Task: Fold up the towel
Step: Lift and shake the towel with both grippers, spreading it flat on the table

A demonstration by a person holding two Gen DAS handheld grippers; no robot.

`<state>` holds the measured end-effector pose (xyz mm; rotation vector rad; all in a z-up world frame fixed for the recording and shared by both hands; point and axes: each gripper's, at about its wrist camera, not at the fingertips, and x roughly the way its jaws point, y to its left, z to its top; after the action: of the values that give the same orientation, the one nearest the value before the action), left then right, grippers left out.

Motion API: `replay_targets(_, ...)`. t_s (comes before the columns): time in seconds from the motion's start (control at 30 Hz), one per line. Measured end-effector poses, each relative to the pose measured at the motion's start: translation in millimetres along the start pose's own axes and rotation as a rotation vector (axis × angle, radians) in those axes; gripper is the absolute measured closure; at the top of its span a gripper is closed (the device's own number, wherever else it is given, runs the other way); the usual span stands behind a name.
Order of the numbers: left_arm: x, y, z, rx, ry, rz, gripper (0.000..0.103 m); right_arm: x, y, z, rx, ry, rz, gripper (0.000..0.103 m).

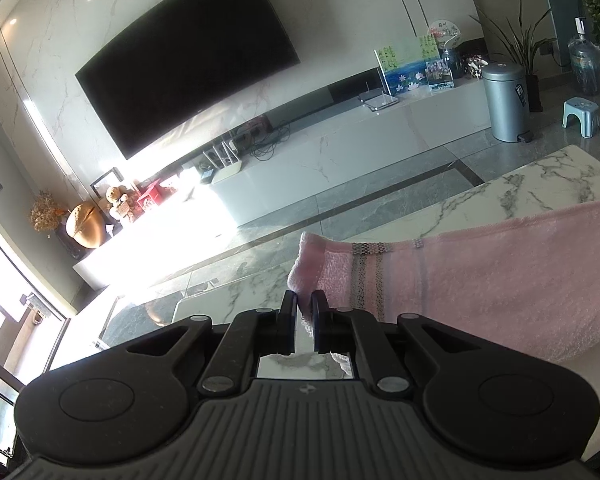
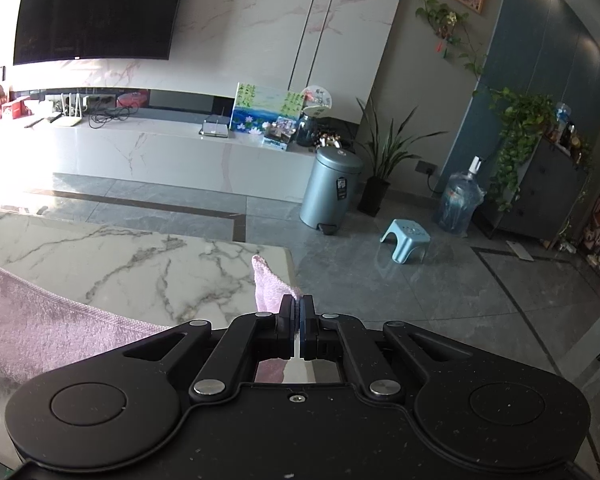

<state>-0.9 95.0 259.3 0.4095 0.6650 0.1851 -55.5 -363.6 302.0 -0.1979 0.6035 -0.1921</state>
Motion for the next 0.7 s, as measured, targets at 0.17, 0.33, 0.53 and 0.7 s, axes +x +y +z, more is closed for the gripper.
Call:
replay_targets(0.17, 6.7, 0.4, 19.0, 0.016, -0.014, 0.016, 0.096, 8.5, -3.7, 15.8, -0.004, -0.012, -0.014, 0.102)
replay_targets(0.33, 26.7, 1.9, 42.2, 0.014, -0.011, 0.036, 0.096, 34.0, -4.3, 38.3, -0.007, -0.010, -0.023, 0.103)
replay_targets(0.53, 50.3, 5.1, 71.1, 0.012, -0.017, 0.059, 0.096, 71.3, -5.4, 69.1, 0.002, -0.019, -0.036, 0.103)
replay_targets(0.7, 72.2, 5.0, 94.3, 0.016, -0.029, 0.073, 0.096, 102.5, -6.4, 98.3, 0.017, -0.048, -0.052, 0.103)
